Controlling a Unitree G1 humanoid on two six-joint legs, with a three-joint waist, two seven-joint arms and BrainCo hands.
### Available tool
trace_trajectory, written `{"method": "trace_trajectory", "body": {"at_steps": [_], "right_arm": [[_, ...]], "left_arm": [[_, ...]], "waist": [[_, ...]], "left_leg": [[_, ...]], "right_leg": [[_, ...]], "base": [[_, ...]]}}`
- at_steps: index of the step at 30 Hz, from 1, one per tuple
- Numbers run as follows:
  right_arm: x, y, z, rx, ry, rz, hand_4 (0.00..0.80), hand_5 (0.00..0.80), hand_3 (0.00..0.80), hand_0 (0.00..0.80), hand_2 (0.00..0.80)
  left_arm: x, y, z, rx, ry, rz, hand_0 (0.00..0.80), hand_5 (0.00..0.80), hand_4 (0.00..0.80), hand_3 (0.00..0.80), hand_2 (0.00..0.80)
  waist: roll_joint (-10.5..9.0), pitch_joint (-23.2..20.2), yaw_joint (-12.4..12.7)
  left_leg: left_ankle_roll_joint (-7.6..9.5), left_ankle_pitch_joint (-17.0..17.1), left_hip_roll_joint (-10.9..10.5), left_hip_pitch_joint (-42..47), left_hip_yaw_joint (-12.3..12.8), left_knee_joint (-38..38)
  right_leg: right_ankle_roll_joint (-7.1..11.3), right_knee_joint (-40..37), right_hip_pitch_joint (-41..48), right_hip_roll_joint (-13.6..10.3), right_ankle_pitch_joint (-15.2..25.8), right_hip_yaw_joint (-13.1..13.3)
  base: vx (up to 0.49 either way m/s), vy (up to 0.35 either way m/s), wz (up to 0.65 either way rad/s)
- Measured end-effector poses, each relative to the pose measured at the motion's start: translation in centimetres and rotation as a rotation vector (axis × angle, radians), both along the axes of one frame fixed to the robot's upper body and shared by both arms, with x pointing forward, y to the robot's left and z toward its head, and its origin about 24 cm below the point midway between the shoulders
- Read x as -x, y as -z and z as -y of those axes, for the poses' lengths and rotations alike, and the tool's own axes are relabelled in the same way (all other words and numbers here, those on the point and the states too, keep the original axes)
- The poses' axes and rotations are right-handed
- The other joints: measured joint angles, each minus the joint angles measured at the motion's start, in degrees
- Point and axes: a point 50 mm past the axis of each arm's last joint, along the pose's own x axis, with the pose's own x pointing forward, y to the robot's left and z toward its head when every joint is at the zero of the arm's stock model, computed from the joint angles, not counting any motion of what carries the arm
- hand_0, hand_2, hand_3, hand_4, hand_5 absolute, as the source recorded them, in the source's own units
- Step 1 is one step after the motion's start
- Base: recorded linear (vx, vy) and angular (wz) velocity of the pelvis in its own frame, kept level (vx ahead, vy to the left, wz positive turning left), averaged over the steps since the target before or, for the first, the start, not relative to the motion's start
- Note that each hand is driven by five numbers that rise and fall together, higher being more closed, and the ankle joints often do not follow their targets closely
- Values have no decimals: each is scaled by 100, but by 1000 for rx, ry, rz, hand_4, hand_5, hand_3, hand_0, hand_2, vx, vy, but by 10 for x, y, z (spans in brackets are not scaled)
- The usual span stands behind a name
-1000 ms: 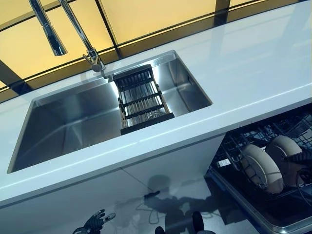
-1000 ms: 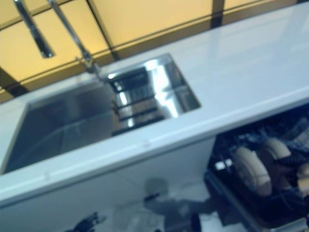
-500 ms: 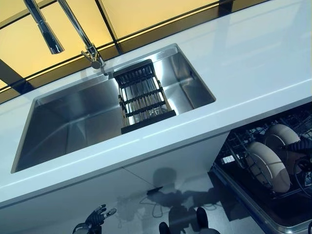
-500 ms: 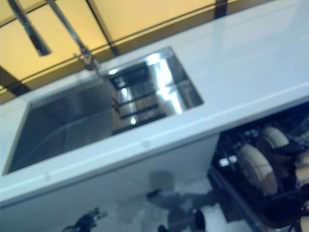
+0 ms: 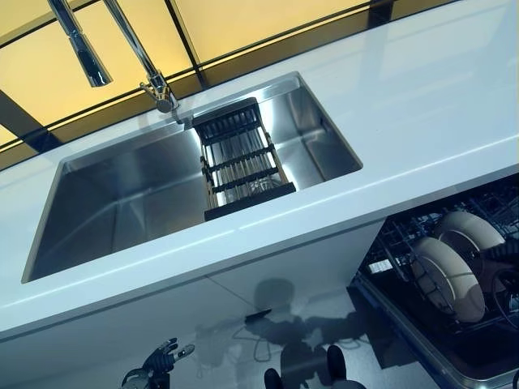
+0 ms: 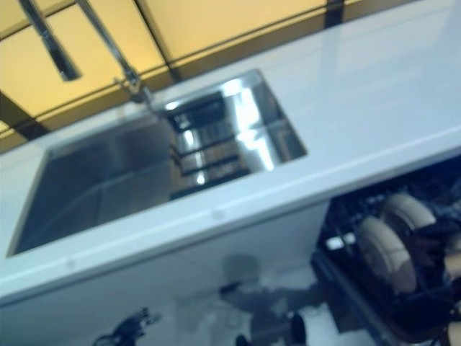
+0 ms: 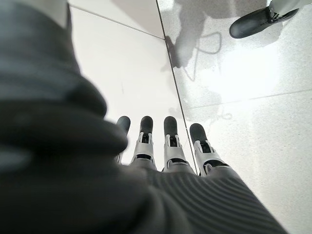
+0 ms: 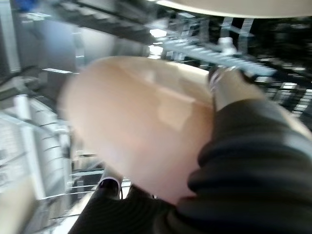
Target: Take plates into dishwasher
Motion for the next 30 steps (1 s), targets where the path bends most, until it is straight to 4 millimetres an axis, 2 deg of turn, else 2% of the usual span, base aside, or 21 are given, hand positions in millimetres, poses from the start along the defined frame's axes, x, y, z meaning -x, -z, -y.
{"method": "trace_trajectory", "body": {"at_steps": [12,18,22,26,30], "right_arm": [[7,7,2,-22,26,-43,0,0,0,0,0],[10,-3,7,-12,36,-40,0,0,0,0,0],[16,-11,13,-22,50,-50,0,0,0,0,0],[22,-18,18,-60,57,-88,0,0,0,0,0],[24,-28,21,-80,54,-102,0,0,0,0,0]], "left_arm": [[0,0,0,2,2,-4,0,0,0,0,0],[1,0,0,2,3,-4,0,0,0,0,0],[-1,0,0,1,3,-3,0,0,0,0,0],[1,0,-4,-17,7,-24,0,0,0,0,0],[11,5,-9,-26,-10,-90,0,0,0,0,0]], "waist": [[-70,50,-2],[-153,75,-26],[-353,88,-27],[-754,10,-33],[-1093,-187,-34]], "left_leg": [[1,-2,-3,89,-3,-2],[2,-2,-3,105,1,-1],[1,-2,0,158,1,-1],[1,-6,-1,209,13,-4],[3,-13,-4,272,26,-4]], "right_leg": [[25,0,92,0,-17,2],[-3,9,106,10,5,18],[-8,28,153,22,13,24],[5,8,198,38,5,51],[-5,8,250,41,16,92]], "base": [[0,0,0],[5,3,0],[11,27,-1],[22,58,-3],[14,97,-3]]}}
